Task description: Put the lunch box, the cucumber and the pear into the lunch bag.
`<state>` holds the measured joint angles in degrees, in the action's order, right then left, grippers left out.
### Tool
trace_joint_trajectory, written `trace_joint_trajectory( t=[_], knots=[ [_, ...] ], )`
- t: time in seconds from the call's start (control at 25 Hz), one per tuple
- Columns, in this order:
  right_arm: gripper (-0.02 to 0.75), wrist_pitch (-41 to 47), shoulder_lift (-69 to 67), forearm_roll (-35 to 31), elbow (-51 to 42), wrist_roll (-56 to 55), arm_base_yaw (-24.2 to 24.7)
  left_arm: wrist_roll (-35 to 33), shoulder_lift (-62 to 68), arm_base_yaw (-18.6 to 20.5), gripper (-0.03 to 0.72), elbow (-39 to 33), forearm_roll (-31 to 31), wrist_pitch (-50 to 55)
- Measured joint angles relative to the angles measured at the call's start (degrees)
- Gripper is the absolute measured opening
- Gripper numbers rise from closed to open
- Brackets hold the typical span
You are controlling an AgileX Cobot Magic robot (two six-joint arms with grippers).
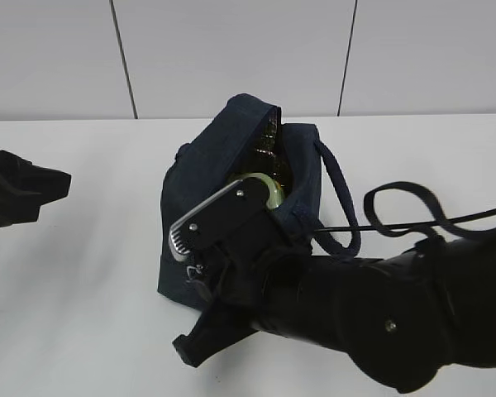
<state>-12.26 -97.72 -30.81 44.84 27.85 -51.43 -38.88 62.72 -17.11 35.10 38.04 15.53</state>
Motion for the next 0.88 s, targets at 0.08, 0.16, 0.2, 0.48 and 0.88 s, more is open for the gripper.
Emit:
trace_joint_trajectory(
  t=[0.08, 0.16, 0.2, 0.48, 0.88],
  knots=[
    [0.000, 0.0, 1.5, 0.0, 0.0, 0.0, 0.0, 0.0, 0.0, 0.0, 0.342, 0.0, 0.0, 0.0],
    [0.000, 0.1, 2.4, 0.0, 0.0, 0.2, 0.0, 0.0, 0.0, 0.0, 0.342, 0.0, 0.0, 0.0],
    [0.000, 0.3, 2.6, 0.0, 0.0, 0.4, 0.0, 0.0, 0.0, 0.0, 0.342, 0.0, 0.0, 0.0],
    [0.000, 1.3, 4.0, 0.0, 2.1, 1.2, 0.0, 0.0, 0.0, 0.0, 0.342, 0.0, -0.1, 0.2],
    [0.000, 2.1, 5.4, 0.0, 4.7, 4.1, 0.0, -1.2, 0.4, 0.0, 0.318, 0.0, -0.4, 1.0]
  ],
)
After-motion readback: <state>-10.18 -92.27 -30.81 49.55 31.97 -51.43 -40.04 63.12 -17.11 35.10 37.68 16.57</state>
